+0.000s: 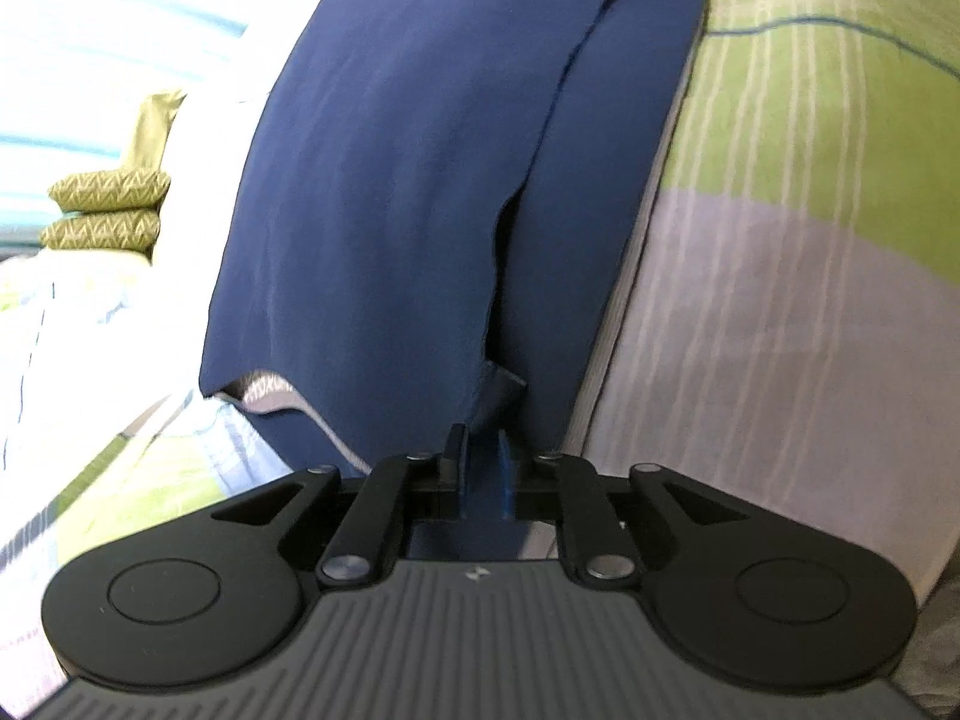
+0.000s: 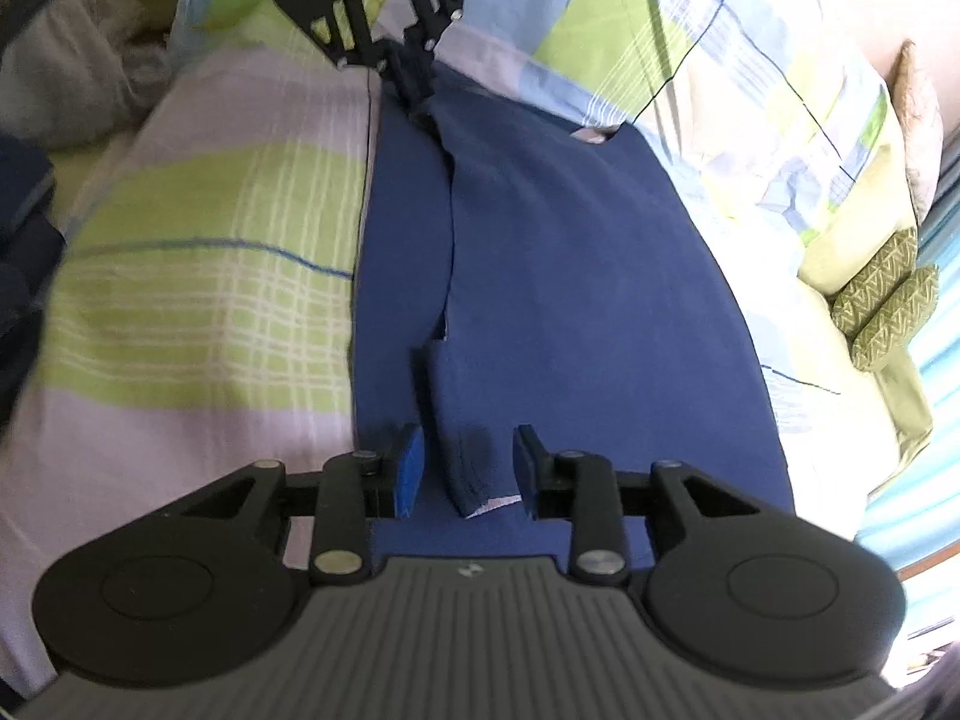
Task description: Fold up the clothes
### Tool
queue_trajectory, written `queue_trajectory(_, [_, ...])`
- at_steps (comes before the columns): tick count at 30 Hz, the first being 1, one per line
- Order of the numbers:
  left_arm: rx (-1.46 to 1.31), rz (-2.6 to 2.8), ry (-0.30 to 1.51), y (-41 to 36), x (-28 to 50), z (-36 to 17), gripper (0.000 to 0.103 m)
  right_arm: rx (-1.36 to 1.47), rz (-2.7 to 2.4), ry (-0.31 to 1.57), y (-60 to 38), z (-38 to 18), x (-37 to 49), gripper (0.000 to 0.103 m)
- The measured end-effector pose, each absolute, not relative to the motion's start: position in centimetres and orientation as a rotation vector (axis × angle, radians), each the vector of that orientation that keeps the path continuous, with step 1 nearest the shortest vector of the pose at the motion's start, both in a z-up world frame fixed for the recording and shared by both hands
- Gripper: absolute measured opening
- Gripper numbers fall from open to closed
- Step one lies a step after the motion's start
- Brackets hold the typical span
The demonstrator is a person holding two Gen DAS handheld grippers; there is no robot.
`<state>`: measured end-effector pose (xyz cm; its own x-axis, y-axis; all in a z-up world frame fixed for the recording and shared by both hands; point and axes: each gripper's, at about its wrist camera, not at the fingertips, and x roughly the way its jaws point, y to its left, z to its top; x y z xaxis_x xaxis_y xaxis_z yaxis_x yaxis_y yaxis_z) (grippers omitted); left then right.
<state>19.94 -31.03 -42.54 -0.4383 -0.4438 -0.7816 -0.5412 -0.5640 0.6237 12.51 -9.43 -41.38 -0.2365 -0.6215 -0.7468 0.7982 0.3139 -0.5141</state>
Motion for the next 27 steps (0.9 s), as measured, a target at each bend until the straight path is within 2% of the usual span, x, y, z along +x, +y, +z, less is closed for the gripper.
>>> queue_trajectory(2, [-1.617, 2.163, 1.442, -31.3, 19.8, -43.0, 0.017, 0.189, -1.342, 1.238, -9.7, -42.1, 12.5, 0.025])
queue_trajectory(4, [-1.600, 2.149, 1.457, -31.4, 19.7, -43.3, 0.015, 0.186, -1.344, 1.230, -9.9, -42.5, 12.5, 0.011])
queue_trajectory(5, [-1.598, 2.144, 1.449, -31.5, 19.6, -43.2, 0.008, 0.191, -1.349, 1.216, -10.1, -42.5, 12.4, 0.002])
queue_trajectory(6, [-1.601, 2.151, 1.420, -31.7, 19.5, -42.9, 0.005, 0.195, -1.352, 1.210, -10.1, -42.5, 12.4, 0.001])
queue_trajectory(8, [-1.595, 2.178, 1.394, -32.1, 19.5, -42.1, 0.001, 0.201, -1.371, 1.173, -10.1, -41.6, 12.2, 0.001])
queue_trajectory(15, [-1.575, 2.206, 1.382, -32.0, 20.6, -39.9, 0.001, 0.233, -1.352, 1.126, -9.2, -38.9, 12.3, 0.002])
queue_trajectory(27, [-1.623, 2.216, 1.320, -30.8, 20.8, -41.3, 0.000, 0.264, -1.297, 1.143, -8.6, -39.9, 13.1, 0.002])
